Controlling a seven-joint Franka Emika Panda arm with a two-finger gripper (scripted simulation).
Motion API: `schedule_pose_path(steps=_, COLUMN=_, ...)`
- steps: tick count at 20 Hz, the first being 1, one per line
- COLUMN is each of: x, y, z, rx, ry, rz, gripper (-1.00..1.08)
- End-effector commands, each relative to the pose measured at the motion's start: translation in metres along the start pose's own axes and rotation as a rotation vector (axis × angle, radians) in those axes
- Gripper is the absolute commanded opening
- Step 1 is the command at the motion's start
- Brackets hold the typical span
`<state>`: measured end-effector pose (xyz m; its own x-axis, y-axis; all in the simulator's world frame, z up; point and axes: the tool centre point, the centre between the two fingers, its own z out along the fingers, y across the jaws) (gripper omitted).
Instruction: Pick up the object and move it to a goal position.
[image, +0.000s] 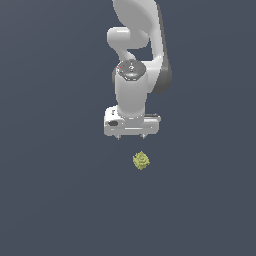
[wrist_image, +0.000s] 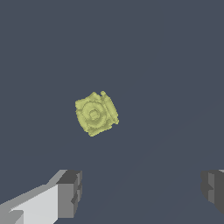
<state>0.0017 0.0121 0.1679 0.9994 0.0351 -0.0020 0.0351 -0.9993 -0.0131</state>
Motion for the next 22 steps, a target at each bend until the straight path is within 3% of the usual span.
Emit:
schedule_pose_path(steps=1, x=0.0, y=0.0, z=0.0, rx=0.0, ry=0.0, rz=0.0, gripper=1.0)
schedule_pose_path(steps=11, x=0.005, y=0.017, z=-0.001, rx=-0.032, ry=0.015, rz=-0.001, gripper=1.0)
schedule_pose_path(steps=22, x=0.008, y=0.013, z=0.004, rx=-0.032, ry=0.013, rz=-0.029, gripper=1.0)
